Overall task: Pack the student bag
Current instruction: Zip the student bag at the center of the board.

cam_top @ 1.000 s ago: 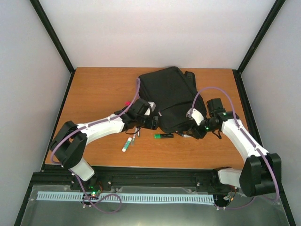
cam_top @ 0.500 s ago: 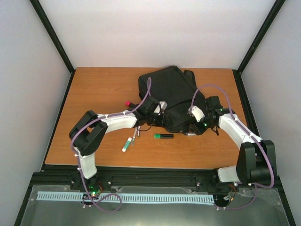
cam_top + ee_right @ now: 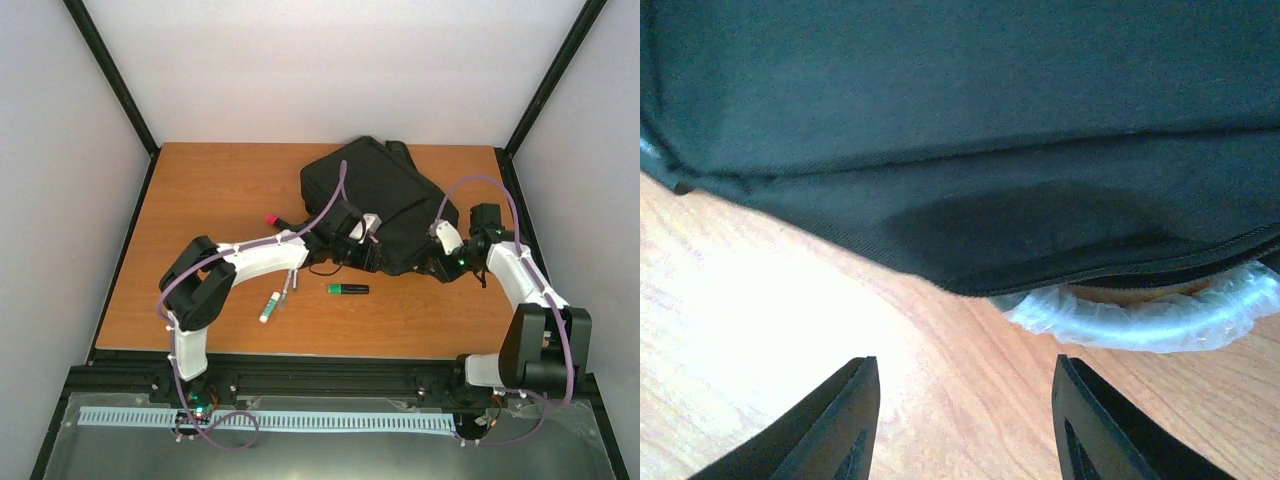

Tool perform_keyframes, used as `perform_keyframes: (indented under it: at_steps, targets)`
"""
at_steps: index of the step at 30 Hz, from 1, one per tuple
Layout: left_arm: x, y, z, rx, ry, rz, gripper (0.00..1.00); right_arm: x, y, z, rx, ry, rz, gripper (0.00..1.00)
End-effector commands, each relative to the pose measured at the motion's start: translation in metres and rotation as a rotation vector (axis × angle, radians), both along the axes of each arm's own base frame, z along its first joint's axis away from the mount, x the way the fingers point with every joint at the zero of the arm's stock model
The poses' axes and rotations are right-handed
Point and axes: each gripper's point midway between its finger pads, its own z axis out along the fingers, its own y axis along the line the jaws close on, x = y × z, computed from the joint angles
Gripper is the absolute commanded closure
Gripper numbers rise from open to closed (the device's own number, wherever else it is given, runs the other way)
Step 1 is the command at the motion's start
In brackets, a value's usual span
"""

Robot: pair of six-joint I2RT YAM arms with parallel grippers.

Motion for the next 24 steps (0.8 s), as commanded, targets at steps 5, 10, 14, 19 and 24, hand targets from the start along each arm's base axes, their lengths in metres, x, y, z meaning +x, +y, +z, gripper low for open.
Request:
perform_keyframes:
  at_steps: [5,10,14,19,24]
  targets:
    - [-0.037,0.043,0.028,0.064,-0.062,-0.006,0.37,-0.025,0.009,0.007,0.005,-0.101,0.113,0.55]
    - [-0.043,0.065,0.02,0.118,-0.084,0.021,0.37,-0.027,0.016,-0.008,0.043,-0.074,0.128,0.61]
    - [-0.042,0.071,0.018,0.131,-0.093,0.044,0.37,-0.021,0.025,-0.015,0.047,-0.067,0.142,0.62]
    - [-0.039,0.072,0.021,0.12,-0.101,0.066,0.37,-0.01,0.032,-0.018,0.045,-0.088,0.166,0.62]
    - [-0.039,0.069,0.021,0.117,-0.094,0.065,0.37,0.006,0.032,-0.023,0.046,-0.129,0.166,0.63]
